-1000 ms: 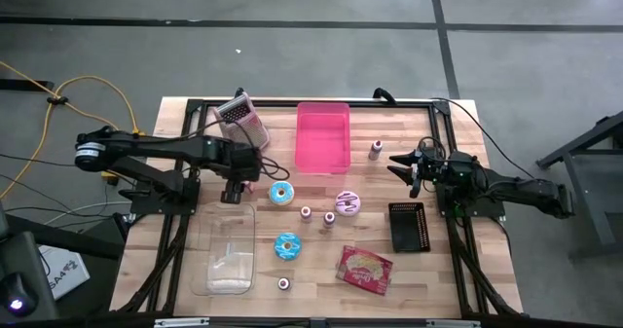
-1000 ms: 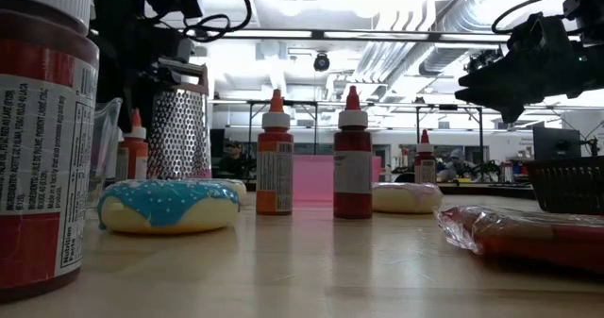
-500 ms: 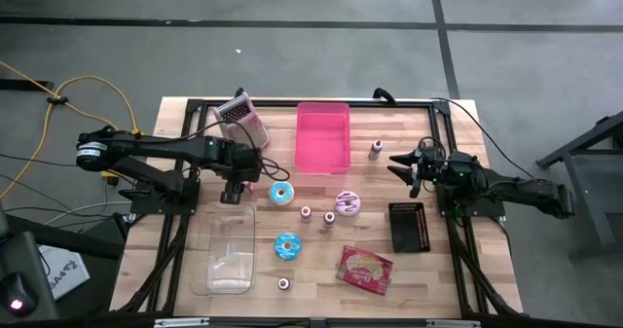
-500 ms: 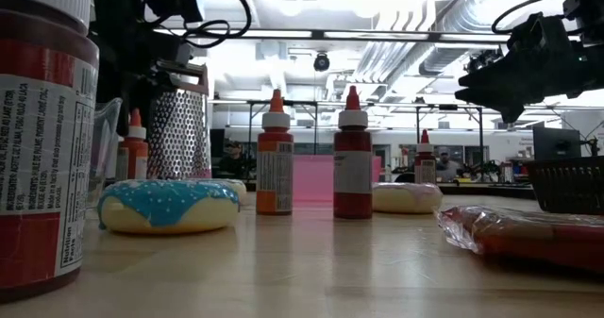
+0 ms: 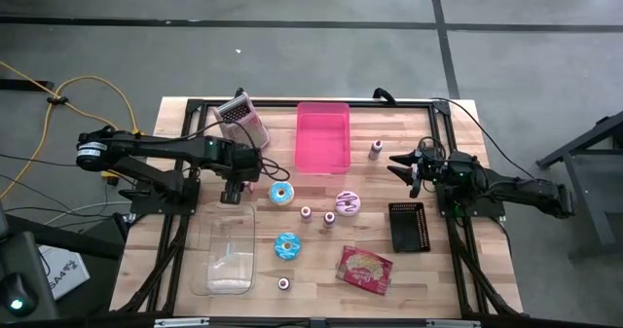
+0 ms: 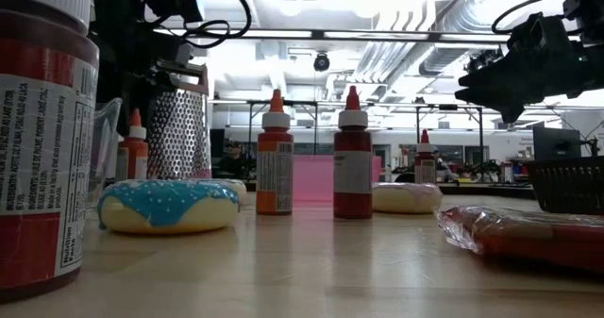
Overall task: Pick & Place Food Item
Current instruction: Put the left orange large food coloring bottle into the transparent bin
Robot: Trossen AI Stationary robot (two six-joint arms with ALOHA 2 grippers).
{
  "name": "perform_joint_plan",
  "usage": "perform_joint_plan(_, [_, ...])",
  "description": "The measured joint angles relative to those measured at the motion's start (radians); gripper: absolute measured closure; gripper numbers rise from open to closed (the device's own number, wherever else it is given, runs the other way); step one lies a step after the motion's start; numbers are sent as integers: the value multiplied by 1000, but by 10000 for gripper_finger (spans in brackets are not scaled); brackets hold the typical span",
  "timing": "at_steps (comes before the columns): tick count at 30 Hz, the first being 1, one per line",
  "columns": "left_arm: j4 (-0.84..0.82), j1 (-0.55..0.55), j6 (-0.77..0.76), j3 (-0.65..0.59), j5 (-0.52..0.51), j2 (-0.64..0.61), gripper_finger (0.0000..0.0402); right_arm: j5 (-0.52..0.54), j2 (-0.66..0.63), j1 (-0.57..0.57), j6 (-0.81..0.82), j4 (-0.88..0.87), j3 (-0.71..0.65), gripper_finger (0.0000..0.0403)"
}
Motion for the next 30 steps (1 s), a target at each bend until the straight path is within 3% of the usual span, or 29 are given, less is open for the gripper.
perform_joint_plan(6, [0, 0, 0, 0, 1, -1, 281, 0, 0, 0, 0, 0, 0, 243])
perform_joint_plan(22, [-29, 0, -19, 8, 2, -3, 288, 0, 0, 0, 0, 0, 0, 243])
perform_joint_plan(30, [-118, 26, -20, 113, 5, -4, 288, 0, 0, 0, 0, 0, 0, 243])
